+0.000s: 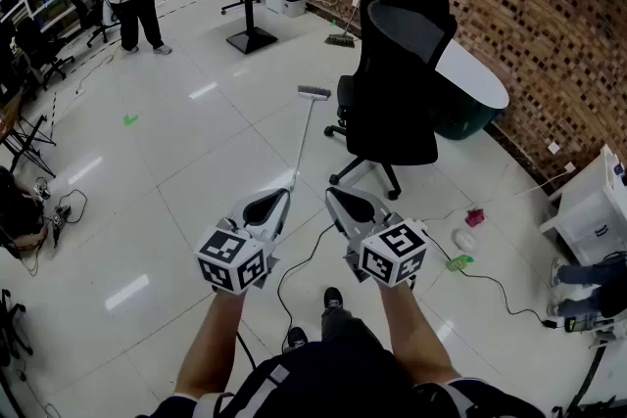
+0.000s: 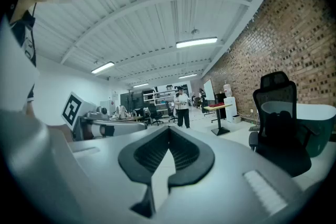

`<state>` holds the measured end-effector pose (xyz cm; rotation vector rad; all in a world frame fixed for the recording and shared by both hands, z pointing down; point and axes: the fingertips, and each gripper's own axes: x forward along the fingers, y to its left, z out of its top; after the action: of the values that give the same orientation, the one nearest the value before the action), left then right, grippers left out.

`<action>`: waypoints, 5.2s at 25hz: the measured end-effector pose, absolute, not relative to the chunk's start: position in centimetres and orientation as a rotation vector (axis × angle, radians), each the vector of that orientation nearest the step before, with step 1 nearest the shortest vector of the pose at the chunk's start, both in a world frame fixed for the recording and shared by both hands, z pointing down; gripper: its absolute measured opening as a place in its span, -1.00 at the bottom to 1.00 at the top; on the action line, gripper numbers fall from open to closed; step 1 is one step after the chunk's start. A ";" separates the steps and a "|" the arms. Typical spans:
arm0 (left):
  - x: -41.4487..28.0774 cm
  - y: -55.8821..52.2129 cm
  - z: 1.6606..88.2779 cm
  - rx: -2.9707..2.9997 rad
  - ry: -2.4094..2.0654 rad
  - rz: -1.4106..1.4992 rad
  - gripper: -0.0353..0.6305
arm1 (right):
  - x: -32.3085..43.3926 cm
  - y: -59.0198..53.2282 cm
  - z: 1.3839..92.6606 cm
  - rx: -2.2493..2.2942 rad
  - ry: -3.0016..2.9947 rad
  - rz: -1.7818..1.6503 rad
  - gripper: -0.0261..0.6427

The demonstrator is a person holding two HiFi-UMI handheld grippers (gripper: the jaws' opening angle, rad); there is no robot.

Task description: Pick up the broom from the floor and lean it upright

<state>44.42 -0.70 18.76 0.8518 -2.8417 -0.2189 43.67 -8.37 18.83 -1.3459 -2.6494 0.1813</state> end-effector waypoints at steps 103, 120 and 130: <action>-7.7 4.3 103.0 2.453 -0.451 1.131 -0.74 | 0.4 -3.6 80.3 1.158 -2.325 0.687 -0.90; -6.8 7.5 117.5 2.450 0.028 1.473 -0.38 | 4.0 -2.1 89.7 1.418 -2.202 0.810 -0.90; -7.0 7.2 118.0 2.425 0.076 1.616 -0.57 | 5.1 -1.8 88.7 1.433 -2.210 0.780 -0.90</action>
<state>-7.03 7.18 118.01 2.4247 0.0757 1.6156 5.09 -1.80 88.66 1.4330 -2.2099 0.7798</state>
